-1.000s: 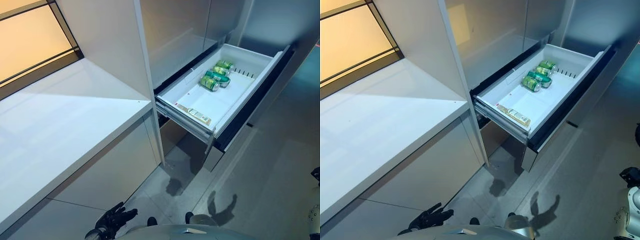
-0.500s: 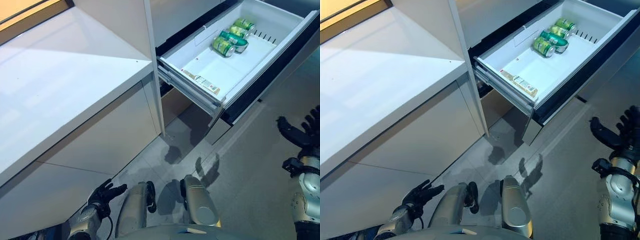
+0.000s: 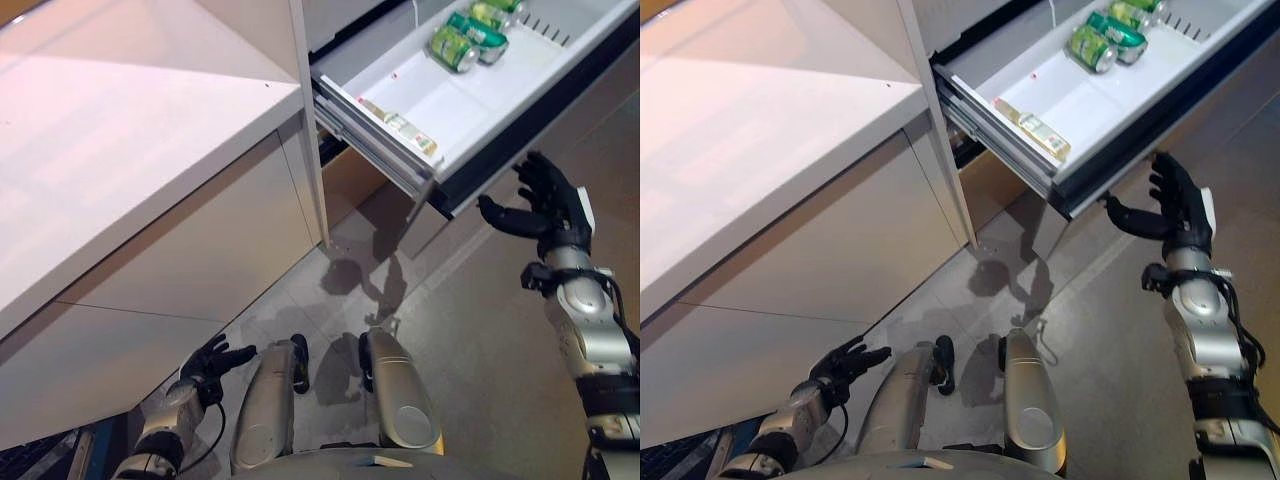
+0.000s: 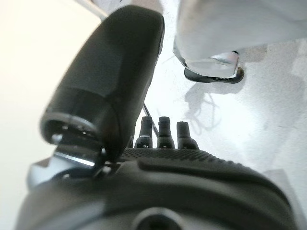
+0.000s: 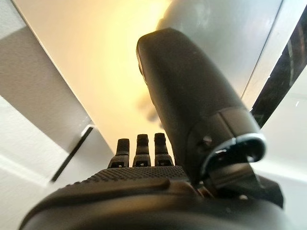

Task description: Put drinks into fridge and close the fridge

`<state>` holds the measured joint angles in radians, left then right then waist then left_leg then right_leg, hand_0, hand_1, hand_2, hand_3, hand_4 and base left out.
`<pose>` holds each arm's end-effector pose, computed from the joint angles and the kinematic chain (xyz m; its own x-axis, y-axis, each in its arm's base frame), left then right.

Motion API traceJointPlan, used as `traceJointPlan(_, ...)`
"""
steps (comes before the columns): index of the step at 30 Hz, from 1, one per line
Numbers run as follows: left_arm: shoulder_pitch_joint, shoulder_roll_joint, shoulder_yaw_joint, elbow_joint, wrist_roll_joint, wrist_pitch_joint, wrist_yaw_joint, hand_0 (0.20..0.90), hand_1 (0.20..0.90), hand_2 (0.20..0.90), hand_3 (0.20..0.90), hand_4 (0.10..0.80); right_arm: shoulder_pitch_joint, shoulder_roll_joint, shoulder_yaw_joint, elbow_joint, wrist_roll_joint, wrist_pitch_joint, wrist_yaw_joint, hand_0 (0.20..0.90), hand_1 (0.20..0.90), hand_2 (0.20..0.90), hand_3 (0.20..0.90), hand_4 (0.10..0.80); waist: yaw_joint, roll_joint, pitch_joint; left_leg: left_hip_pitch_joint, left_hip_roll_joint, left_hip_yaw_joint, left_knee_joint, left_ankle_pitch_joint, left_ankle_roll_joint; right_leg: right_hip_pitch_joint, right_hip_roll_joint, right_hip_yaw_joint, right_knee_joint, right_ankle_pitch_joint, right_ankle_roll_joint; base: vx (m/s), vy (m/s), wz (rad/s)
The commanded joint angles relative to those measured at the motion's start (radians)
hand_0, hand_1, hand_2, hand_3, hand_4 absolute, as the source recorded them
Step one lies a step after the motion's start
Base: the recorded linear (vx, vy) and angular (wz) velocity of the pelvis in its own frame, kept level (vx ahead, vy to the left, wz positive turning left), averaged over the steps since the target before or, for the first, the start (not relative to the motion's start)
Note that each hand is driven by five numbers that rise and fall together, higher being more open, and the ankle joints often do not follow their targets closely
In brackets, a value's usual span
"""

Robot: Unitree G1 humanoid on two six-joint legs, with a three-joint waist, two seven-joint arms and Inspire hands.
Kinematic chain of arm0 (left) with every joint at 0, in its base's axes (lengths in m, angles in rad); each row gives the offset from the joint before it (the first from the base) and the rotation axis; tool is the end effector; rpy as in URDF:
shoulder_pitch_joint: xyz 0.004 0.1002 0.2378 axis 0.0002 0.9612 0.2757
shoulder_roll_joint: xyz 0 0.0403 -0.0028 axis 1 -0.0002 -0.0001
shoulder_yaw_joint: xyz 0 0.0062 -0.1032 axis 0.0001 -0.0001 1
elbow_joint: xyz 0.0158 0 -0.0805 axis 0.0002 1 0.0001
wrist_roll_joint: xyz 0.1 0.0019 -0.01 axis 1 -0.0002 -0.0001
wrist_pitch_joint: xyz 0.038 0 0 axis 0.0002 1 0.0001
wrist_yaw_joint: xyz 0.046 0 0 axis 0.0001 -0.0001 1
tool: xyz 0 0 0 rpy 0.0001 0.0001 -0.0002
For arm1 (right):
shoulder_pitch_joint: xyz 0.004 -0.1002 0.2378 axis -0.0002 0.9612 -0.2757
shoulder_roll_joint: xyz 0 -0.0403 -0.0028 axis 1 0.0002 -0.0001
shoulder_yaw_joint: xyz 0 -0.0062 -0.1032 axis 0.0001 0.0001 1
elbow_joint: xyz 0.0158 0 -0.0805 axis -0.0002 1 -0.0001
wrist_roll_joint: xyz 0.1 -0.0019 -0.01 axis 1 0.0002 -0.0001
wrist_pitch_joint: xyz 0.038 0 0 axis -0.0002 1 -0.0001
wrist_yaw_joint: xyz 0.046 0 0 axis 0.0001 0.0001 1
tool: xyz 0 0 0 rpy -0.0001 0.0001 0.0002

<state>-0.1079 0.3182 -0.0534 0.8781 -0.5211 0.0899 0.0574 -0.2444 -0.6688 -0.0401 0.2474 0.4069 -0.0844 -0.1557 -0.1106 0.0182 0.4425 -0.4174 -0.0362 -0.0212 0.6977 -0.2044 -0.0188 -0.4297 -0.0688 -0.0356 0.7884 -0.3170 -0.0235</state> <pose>0.1633 0.2403 -0.0676 0.6392 0.2197 -0.7370 -0.3409 0.9400 -0.0155 0.2448 -0.2851 0.1125 0.9532 -0.2434 0.1795 0.2787 0.9372 -0.2095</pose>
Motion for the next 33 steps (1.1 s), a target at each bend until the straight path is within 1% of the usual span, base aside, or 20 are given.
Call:
traceJointPlan(1, -0.022, 0.064, -0.043, -0.031, -0.033, -0.001, 0.032, 0.900, 0.900, 0.900, 0.900, 0.800, -0.271, 0.001, 0.132, -0.027, -0.051, -0.081, 0.035, 0.900, 0.900, 0.900, 0.900, 0.800, 0.093, -0.012, -0.013, 0.039, -0.050, 0.022, -0.017, -0.041, 0.105, 0.052, 0.028, -0.035, -0.080, 0.088, -0.038, 0.011, -0.007, 0.06)
traceJointPlan(6, -0.044, 0.046, -0.072, -0.020, -0.017, 0.008, 0.031, 0.900, 0.900, 0.900, 0.900, 0.800, -0.361, 0.040, 0.211, -0.009, -0.051, -0.072, 0.054, 0.900, 0.900, 0.900, 0.900, 0.800, 0.112, -0.010, -0.009, 0.038, -0.052, 0.019, 0.009, -0.053, 0.098, 0.065, 0.017, -0.040, -0.075, 0.084, -0.034, 0.076, 0.002, 0.00)
traceJointPlan(10, -0.078, 0.030, -0.111, -0.015, -0.005, 0.027, 0.027, 0.900, 0.900, 0.900, 0.900, 0.800, -0.478, 0.079, 0.299, 0.030, -0.064, -0.039, 0.074, 0.900, 0.900, 0.900, 0.900, 0.800, 0.131, -0.004, -0.009, 0.035, -0.057, 0.011, 0.009, -0.041, 0.091, 0.070, 0.009, -0.042, -0.087, 0.100, -0.029, 0.092, 0.022, 0.14)
traceJointPlan(12, -0.094, 0.028, -0.126, -0.018, -0.002, 0.034, 0.025, 0.900, 0.900, 0.900, 0.900, 0.800, -0.517, 0.090, 0.325, 0.045, -0.064, -0.030, 0.086, 0.900, 0.900, 0.900, 0.900, 0.800, 0.137, -0.001, -0.002, 0.034, -0.058, 0.011, 0.014, -0.043, 0.091, 0.069, 0.009, -0.041, -0.084, 0.099, -0.027, 0.006, 0.035, 0.08)
traceJointPlan(15, -0.144, 0.026, -0.173, -0.021, 0.006, 0.036, 0.051, 0.900, 0.900, 0.900, 0.900, 0.800, -0.642, 0.117, 0.400, 0.118, -0.059, -0.029, 0.069, 0.900, 0.900, 0.900, 0.900, 0.800, 0.155, 0.009, 0.017, 0.016, -0.063, 0.012, 0.001, -0.027, 0.091, 0.045, 0.007, -0.041, -0.088, 0.111, -0.022, -0.083, 0.054, 0.06)
traceJointPlan(18, -0.186, 0.032, -0.198, -0.015, 0.008, 0.022, 0.073, 0.900, 0.900, 0.900, 0.900, 0.800, -0.729, 0.136, 0.446, 0.151, -0.059, -0.028, 0.044, 0.900, 0.900, 0.900, 0.900, 0.800, 0.166, 0.015, 0.033, -0.011, -0.069, 0.016, -0.001, -0.017, 0.090, 0.016, 0.008, -0.040, -0.085, 0.117, -0.019, -0.173, 0.046, 0.11)
traceJointPlan(19, -0.216, 0.038, -0.217, -0.017, 0.006, 0.021, 0.086, 0.900, 0.900, 0.900, 0.900, 0.800, -0.785, 0.146, 0.469, 0.176, -0.050, -0.024, 0.014, 0.900, 0.900, 0.900, 0.900, 0.800, 0.176, 0.019, 0.044, -0.033, -0.073, 0.018, 0.001, -0.013, 0.091, -0.010, 0.008, -0.040, -0.073, 0.115, -0.018, -0.175, 0.039, 0.12)
traceJointPlan(23, -0.245, 0.043, -0.231, -0.017, 0.011, 0.015, 0.092, 0.900, 0.900, 0.900, 0.900, 0.800, -0.839, 0.146, 0.491, 0.203, -0.060, -0.034, -0.028, 0.900, 0.900, 0.900, 0.900, 0.800, 0.185, 0.022, 0.055, -0.063, -0.080, 0.017, 0.019, -0.016, 0.091, -0.041, 0.004, -0.044, -0.052, 0.111, -0.018, -0.098, 0.033, 0.14)
traceJointPlan(24, -0.252, 0.044, -0.232, -0.018, 0.006, 0.009, 0.087, 0.900, 0.900, 0.900, 0.900, 0.800, -0.856, 0.146, 0.492, 0.209, -0.064, -0.037, -0.057, 0.900, 0.900, 0.900, 0.900, 0.800, 0.188, 0.022, 0.058, -0.072, -0.082, 0.017, 0.027, -0.020, 0.093, -0.054, 0.002, -0.044, -0.038, 0.107, -0.017, -0.049, 0.033, 0.08)
traceJointPlan(27, -0.257, 0.045, -0.235, -0.018, 0.005, 0.001, 0.063, 0.900, 0.900, 0.900, 0.900, 0.800, -0.864, 0.140, 0.486, 0.211, -0.079, -0.048, -0.089, 0.900, 0.900, 0.900, 0.900, 0.800, 0.188, 0.022, 0.059, -0.079, -0.085, 0.017, 0.036, -0.025, 0.096, -0.064, 0.000, -0.044, -0.025, 0.102, -0.017, -0.044, 0.036, 0.05)
traceJointPlan(28, -0.251, 0.041, -0.234, -0.020, 0.009, -0.012, 0.057, 0.900, 0.900, 0.900, 0.900, 0.800, -0.862, 0.130, 0.476, 0.211, -0.088, -0.055, -0.132, 0.900, 0.900, 0.900, 0.900, 0.800, 0.187, 0.020, 0.057, -0.071, -0.085, 0.019, 0.029, -0.027, 0.100, -0.061, 0.002, -0.042, -0.027, 0.103, -0.018, -0.021, 0.043, 0.09)
traceJointPlan(32, -0.223, 0.022, -0.224, -0.023, -0.015, -0.026, 0.077, 0.900, 0.900, 0.900, 0.900, 0.800, -0.812, 0.118, 0.427, 0.199, -0.070, -0.080, -0.204, 0.900, 0.900, 0.900, 0.900, 0.800, 0.177, 0.014, 0.051, -0.029, -0.079, 0.018, -0.010, -0.026, 0.103, -0.032, 0.005, -0.038, -0.055, 0.107, -0.017, 0.013, 0.052, 0.04)
traceJointPlan(33, -0.201, 0.011, -0.210, -0.018, -0.023, -0.027, 0.096, 0.900, 0.900, 0.900, 0.900, 0.800, -0.740, 0.117, 0.387, 0.180, -0.058, -0.096, -0.211, 0.900, 0.900, 0.900, 0.900, 0.800, 0.165, 0.006, 0.037, 0.018, -0.071, 0.017, -0.061, -0.019, 0.102, 0.010, 0.005, -0.035, -0.099, 0.115, -0.015, 0.067, 0.073, 0.03)
